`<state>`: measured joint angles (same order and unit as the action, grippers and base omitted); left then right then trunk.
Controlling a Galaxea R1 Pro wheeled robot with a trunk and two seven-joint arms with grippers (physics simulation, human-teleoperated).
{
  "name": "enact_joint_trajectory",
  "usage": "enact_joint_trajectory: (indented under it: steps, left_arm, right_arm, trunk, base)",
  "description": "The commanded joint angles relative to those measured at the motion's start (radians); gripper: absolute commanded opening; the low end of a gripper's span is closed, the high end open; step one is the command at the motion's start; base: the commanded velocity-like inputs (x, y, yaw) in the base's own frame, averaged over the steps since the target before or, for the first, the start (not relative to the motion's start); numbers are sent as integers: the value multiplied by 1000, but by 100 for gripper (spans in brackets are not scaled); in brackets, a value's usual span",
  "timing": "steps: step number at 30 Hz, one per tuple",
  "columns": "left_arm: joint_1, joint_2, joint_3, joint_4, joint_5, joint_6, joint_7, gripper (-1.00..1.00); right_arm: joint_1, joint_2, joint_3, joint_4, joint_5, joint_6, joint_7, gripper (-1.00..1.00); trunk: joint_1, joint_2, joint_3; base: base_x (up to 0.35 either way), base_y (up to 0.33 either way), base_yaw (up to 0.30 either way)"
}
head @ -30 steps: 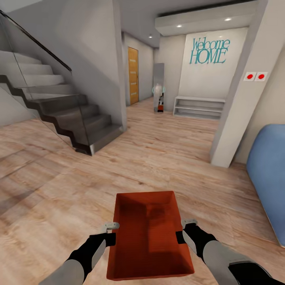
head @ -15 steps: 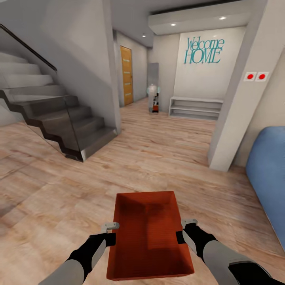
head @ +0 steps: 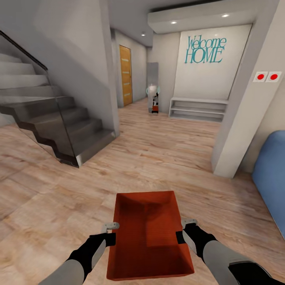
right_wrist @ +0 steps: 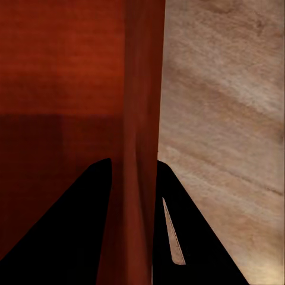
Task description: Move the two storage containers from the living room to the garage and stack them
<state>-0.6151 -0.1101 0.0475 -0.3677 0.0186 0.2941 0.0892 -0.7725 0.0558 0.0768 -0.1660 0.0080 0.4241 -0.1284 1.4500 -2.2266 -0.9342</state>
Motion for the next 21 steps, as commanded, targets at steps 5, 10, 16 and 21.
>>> enact_joint_trajectory:
  steps: [5, 10, 16, 21]
  left_arm:
    - [1, 0, 6, -2, -8, 7, 4, -100]
    - [0, 0, 6, -2, -8, 7, 4, -100]
    - [0, 0, 6, -2, -8, 7, 4, -100]
    - [0, 0, 6, -2, -8, 7, 4, -100]
  right_arm:
    - [-1, -1, -1, -3, 15, 9, -3, -100]
    - [-1, -1, -2, -3, 15, 9, -3, -100]
    - [-1, -1, -2, -3, 15, 9, -3, -100]
    - [-1, -1, -2, -3, 15, 9, -3, -100]
  trunk:
    - [0, 0, -1]
    - [0, 0, -1]
    - [0, 0, -1]
    - [0, 0, -1]
  base:
    - [348, 0, 0]
    - [348, 0, 0]
    - [348, 0, 0]
    - [348, 0, 0]
